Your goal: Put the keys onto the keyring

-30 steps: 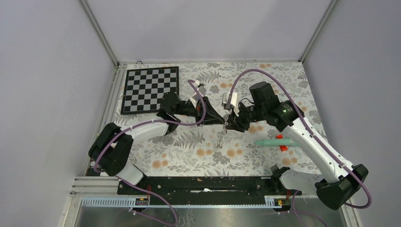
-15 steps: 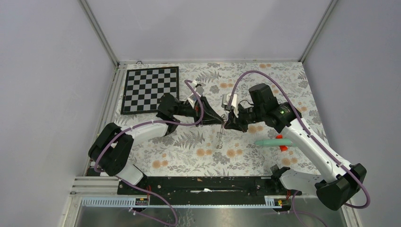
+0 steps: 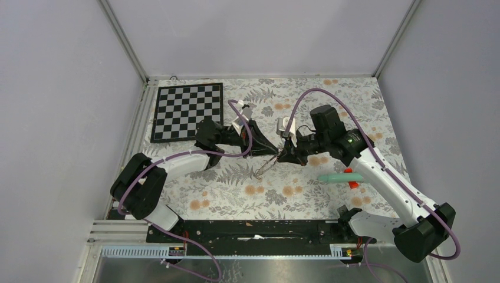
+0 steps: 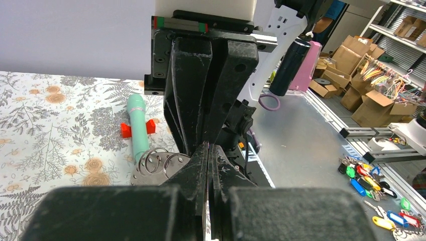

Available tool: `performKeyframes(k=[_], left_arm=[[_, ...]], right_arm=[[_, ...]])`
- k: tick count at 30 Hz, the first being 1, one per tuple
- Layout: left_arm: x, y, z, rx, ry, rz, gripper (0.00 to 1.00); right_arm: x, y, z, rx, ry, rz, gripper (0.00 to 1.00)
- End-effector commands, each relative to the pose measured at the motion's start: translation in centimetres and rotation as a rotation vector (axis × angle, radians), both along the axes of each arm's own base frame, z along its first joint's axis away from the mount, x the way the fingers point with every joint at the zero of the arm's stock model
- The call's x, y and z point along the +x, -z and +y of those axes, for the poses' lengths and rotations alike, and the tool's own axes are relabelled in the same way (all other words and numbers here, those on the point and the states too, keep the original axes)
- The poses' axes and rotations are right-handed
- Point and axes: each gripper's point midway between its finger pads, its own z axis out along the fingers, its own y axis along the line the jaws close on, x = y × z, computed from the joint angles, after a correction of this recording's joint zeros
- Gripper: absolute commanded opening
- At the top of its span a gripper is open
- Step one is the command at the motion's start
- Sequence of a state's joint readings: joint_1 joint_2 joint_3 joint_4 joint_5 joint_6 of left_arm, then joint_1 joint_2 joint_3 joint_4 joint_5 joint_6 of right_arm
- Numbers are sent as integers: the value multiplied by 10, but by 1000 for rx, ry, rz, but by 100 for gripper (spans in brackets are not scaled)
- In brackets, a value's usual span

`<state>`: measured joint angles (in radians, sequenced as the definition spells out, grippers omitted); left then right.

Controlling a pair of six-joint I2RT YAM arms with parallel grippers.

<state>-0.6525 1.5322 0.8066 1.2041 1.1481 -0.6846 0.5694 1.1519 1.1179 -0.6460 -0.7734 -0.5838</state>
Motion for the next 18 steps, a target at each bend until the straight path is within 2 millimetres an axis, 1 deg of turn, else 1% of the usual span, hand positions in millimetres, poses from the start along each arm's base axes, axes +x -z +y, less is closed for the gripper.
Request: performKeyframes(k=[1,9,18], left_arm=[[-7,-22,6,-86,1,-82,0],[-8,-21,7,-82,4,-84,0],[-12,-7,8,-37,31,-121,0]], right_arm=[[4,-6,5,32,-3,-22,0],[7,-11,3,29,17,-38,0],[8,-22,-4,21,33,-77,0]])
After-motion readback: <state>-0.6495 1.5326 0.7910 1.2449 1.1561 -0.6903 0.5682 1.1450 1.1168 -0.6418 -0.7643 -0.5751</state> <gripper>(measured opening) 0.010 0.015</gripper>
